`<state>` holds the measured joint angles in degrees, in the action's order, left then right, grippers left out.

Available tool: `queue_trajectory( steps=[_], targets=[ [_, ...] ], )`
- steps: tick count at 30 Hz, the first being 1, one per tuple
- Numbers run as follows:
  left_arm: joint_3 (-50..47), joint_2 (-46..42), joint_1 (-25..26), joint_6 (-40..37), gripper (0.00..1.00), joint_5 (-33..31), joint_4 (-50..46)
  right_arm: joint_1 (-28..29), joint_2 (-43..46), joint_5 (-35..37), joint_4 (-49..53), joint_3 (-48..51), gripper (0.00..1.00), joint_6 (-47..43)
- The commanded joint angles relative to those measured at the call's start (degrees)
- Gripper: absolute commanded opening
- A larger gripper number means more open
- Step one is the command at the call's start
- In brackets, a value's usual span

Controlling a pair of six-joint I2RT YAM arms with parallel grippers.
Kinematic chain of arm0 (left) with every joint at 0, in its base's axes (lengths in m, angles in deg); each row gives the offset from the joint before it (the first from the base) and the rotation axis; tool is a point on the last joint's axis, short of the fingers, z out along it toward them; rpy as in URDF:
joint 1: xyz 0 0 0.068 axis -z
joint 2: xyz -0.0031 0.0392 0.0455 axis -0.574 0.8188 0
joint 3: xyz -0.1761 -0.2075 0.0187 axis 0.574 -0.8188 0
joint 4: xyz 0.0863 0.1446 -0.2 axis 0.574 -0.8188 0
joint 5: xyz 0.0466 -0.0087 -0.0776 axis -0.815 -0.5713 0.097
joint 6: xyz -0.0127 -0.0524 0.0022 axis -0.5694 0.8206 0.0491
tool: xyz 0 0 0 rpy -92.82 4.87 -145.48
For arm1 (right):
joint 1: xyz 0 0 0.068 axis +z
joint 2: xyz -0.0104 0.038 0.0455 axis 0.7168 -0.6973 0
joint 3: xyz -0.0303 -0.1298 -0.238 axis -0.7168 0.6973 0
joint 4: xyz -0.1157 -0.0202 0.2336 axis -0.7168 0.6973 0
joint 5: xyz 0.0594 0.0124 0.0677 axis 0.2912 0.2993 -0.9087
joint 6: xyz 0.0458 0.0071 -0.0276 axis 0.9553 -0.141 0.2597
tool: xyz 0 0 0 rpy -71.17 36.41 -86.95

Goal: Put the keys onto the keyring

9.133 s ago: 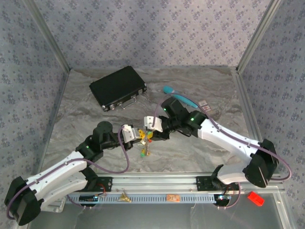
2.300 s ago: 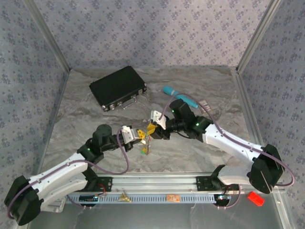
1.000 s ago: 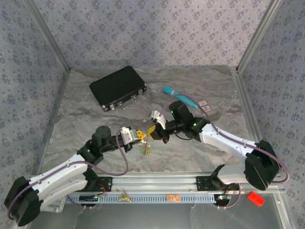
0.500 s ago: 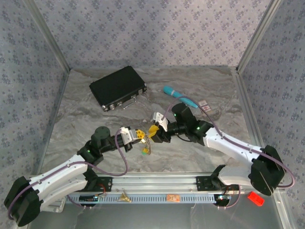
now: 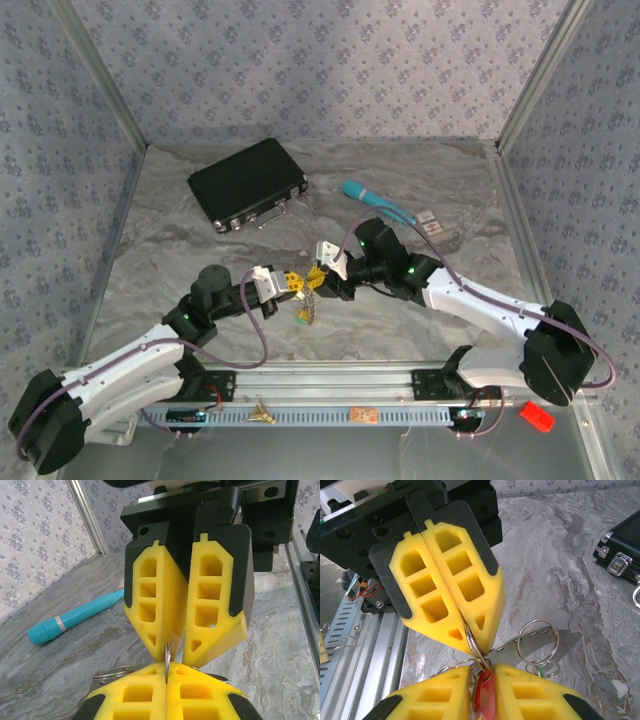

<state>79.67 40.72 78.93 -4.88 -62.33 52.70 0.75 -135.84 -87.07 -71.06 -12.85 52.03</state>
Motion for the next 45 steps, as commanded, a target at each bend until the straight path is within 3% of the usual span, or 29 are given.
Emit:
queue_trajectory(
  steps=[1, 18, 24, 26, 29, 33, 34, 40, 45],
  targets=[
    [0.7, -0.2, 0.2, 0.7, 0.00, 1.8, 3.9, 0.4, -0.2, -0.7, -1.4, -1.7, 0.18, -1.2],
    [1.1, 0.5, 0.2, 0.7, 0.00, 1.8, 3.3, 0.5, 1.5, -1.6, -2.2, -0.9, 0.18, -1.3],
    [1.1, 0.5, 0.2, 0.8, 0.00, 2.0, 3.8, 0.9, 0.3, -1.5, -1.7, -1.8, 0.08, -2.0],
    [1.1, 0.4, 0.2, 0.9, 0.00, 2.0, 3.8, 0.9, -0.2, -1.7, -1.6, -2.3, 0.00, -2.2],
    [1.2, 0.4, 0.2, 1.1, 0.00, 1.3, 3.4, 1.0, -0.7, -1.7, -0.3, -3.5, 0.00, -3.0],
    [3.1, 0.4, 0.2, 0.1, 0.20, -1.2, -2.4, 1.2, -0.7, 1.0, 6.7, -6.3, 0.00, -7.1],
    [4.0, 0.4, 0.2, -0.6, 0.21, -1.5, -5.0, 1.4, -1.0, 2.3, 9.7, -7.6, 0.00, -8.8],
    [7.1, 1.2, 0.2, -3.1, 0.18, -1.4, -11.5, 3.1, -3.3, 8.4, 24.2, -14.7, 0.00, -17.0],
    [7.5, 2.4, 0.2, -3.1, 0.13, -0.5, -11.0, 4.4, -5.0, 9.7, 29.0, -18.9, 0.00, -19.8]
  ],
)
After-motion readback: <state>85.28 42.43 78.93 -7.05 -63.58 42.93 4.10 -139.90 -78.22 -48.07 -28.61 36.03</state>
